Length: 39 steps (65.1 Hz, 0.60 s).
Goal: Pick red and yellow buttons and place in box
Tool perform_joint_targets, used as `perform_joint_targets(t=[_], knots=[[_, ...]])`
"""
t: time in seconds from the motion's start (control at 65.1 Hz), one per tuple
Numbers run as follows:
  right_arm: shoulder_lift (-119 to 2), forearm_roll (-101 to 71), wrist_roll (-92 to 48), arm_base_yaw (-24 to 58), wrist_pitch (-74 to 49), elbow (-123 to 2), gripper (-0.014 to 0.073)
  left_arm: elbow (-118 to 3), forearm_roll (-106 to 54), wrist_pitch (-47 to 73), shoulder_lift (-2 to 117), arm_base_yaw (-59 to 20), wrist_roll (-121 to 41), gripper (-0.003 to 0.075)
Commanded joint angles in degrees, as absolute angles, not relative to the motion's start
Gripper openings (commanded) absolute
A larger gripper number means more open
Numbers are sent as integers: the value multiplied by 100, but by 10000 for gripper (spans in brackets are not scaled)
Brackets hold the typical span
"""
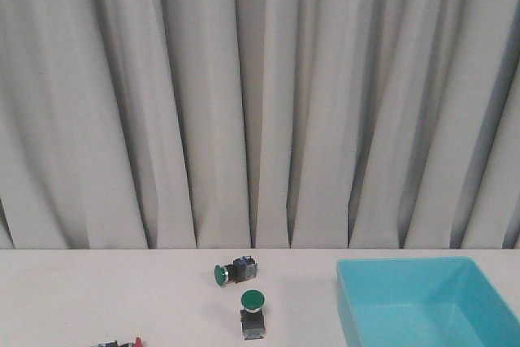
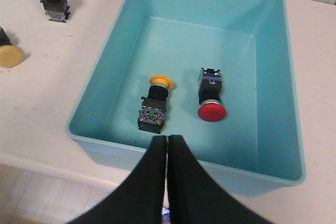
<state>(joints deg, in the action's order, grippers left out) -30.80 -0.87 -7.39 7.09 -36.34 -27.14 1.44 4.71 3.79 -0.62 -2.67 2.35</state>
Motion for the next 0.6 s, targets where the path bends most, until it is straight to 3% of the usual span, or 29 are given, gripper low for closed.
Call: perform_joint_targets(t=[0.0, 0.215, 0.445, 0.583], knots=[[-3091, -62, -741, 676, -3296, -2853, -8, 426, 420, -104, -141, -276, 242, -8], [-2773, 136, -731, 632, -2914, -2693, -6, 421, 420, -96, -141, -276, 242, -8], [-872, 100, -721, 13, -214, -597, -6, 421, 420, -96, -141, -276, 242, -8], [-168, 60, -675, 13, 564, 229, -6, 421, 420, -96, -141, -276, 242, -8]])
